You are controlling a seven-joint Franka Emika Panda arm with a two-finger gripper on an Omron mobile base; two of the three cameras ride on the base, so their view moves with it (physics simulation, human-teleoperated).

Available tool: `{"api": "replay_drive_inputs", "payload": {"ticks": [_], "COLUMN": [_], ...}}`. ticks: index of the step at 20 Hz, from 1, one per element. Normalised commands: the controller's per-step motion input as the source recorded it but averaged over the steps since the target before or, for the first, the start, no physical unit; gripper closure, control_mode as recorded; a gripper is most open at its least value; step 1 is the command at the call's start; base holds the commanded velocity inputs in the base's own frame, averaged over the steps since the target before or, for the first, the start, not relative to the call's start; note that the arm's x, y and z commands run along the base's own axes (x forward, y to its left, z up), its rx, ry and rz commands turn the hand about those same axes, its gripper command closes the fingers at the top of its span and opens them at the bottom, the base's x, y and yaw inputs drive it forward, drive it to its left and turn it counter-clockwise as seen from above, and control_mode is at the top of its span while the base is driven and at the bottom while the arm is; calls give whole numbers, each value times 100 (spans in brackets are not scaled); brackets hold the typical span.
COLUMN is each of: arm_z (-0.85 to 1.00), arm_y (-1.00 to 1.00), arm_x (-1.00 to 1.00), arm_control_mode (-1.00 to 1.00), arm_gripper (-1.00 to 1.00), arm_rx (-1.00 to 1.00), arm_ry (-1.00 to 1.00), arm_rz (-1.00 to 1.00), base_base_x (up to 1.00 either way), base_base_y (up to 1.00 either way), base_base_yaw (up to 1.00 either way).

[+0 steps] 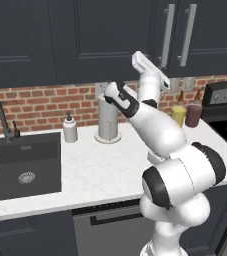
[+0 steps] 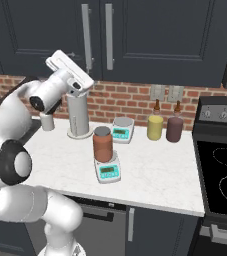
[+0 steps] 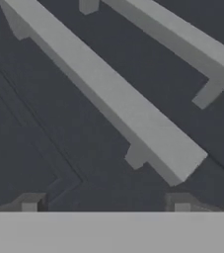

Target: Pick the honey bottle and place it on the digital scale for weighing, and close the cabinet.

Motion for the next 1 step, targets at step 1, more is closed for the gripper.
{"api": "replay_drive_inputs", "payload": {"ticks": [1], "arm_z": [-76], "arm_y": [-34], "arm_x": [4], "arm_control_mode": [-100], "arm_gripper": [-100], "arm_rx": [1], "arm_ry": [3], "arm_rz": [0], "base_base_x": [0], "base_base_y": [0], "base_base_yaw": [0]}}
